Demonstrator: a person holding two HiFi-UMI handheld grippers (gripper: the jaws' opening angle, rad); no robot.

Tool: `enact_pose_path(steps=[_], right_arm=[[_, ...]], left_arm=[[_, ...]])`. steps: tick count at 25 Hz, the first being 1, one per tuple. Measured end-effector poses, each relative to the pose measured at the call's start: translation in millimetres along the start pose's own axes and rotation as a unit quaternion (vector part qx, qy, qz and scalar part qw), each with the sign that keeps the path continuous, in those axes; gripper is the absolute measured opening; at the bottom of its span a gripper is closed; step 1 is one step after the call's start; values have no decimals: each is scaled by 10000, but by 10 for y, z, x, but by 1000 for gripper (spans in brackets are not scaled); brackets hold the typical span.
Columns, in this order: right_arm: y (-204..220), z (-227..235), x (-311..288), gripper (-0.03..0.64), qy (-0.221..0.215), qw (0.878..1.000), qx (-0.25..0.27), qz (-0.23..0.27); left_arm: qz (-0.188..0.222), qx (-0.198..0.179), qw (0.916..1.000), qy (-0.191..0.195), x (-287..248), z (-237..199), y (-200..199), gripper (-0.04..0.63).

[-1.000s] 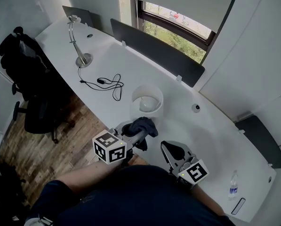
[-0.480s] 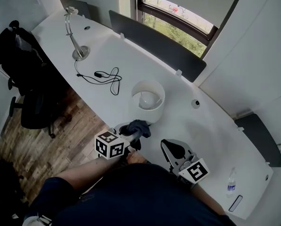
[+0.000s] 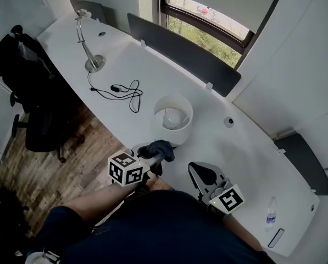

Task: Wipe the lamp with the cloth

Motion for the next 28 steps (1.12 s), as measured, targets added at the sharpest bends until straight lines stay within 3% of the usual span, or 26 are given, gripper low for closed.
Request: enact_pose_path(steps=[10,17,28], right_arm=[[-88,-22,-92,11,-114,9998,46,168],[-137,-58,-167,11,-208,9995,70,226],[-58,-38,-262,11,-148,9999,11,15]], left_arm=[[648,-395,9971,37,272,156,-688,132],[926,-568,9941,22,391,208,-948,132],[397,-512,9976,-240,293,-199,-432,132]])
Point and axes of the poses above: the fingertips, and each gripper's own axes: x backward along the fingers, z to its right, y out of its underside, the point moved 4 cm from there along x, backward along the fingers, and after that the axes turned 6 degrees about -x, right-handed, at the moved point
